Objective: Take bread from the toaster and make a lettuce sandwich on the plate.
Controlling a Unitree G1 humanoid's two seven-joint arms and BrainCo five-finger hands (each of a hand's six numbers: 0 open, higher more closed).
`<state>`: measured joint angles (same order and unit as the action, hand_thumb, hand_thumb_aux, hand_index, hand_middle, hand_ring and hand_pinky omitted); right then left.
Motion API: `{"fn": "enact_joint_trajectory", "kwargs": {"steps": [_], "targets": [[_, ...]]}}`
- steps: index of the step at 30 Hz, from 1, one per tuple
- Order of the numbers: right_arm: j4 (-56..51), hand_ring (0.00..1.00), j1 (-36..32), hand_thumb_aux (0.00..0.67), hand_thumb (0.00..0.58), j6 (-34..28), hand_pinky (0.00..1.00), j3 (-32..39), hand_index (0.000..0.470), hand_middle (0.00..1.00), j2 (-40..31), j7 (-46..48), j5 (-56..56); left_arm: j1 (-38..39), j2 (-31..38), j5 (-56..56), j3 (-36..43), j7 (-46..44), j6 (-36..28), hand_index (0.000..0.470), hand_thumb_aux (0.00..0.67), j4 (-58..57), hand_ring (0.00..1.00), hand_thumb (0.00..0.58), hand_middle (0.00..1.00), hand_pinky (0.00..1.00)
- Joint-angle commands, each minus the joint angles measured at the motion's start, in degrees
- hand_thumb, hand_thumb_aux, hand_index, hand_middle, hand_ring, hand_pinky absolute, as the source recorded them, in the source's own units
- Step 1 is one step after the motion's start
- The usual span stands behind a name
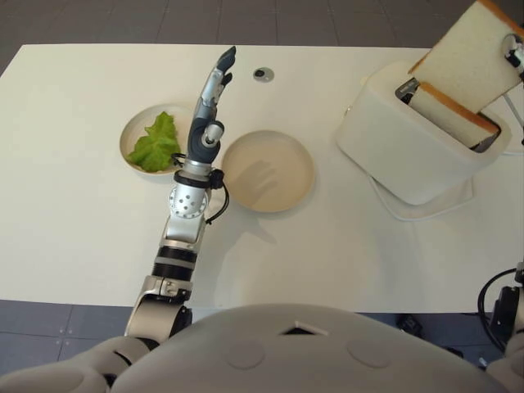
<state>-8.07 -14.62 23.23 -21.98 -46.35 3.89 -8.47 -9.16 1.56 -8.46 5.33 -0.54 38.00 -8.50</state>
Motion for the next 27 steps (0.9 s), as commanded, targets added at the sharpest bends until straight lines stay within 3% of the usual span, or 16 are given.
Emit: {"fn": "enact_joint_trajectory", "kwargs": {"steps": [1,5,9,15,18,26,27], "targets": [[6.0,1.00,-3.6,0.670,0.580,2.0,1.00,-1.5,0.470,1.00,2.5,-2.6,2.8,-1.4,1.7,-2.9,-1.6,1.9,0.2,0.000,0.000,-1.2,0.00,0.000,0.00,0.00],[15.1,1.00,-5.9,0.670,0.580,0.6,1.00,2.0,0.470,1.00,7.5,-1.1,8.4,-4.3,6.9,-7.6,-6.0,5.8,0.3,0.000,0.000,-3.3,0.00,0.000,0.00,0.00],[19.2,1.00,-5.3,0.670,0.580,-4.6,1.00,14.2,0.470,1.00,13.2,5.6,10.1,-5.8,19.4,-26.8,-6.8,12.8,-5.4,0.000,0.000,-7.1,0.00,0.000,0.00,0.00],[8.3,1.00,-2.4,0.670,0.580,-6.8,1.00,32.8,0.470,1.00,19.0,15.8,1.7,-6.4,34.2,-46.5,-0.3,17.7,-17.2,0.000,0.000,-17.2,0.00,0.000,0.00,0.00],[3.5,1.00,-1.5,0.670,0.580,-6.0,1.00,38.0,0.470,1.00,20.6,19.0,-1.2,-7.5,37.4,-50.5,1.3,20.9,-24.4,0.000,0.000,-21.2,0.00,0.000,0.00,0.00],[-8.0,1.00,-2.1,0.670,0.580,-2.7,1.00,43.9,0.470,1.00,23.8,19.3,-8.2,-9.0,38.4,-50.5,8.4,20.5,-28.4,0.000,0.000,-27.9,0.00,0.000,0.00,0.00],[-8.6,1.00,-2.1,0.670,0.580,-2.5,1.00,43.8,0.470,1.00,23.7,19.1,-8.6,-9.1,38.5,-50.2,9.3,20.0,-27.9,0.144,0.205,-28.5,0.00,0.301,0.00,0.00]]}}
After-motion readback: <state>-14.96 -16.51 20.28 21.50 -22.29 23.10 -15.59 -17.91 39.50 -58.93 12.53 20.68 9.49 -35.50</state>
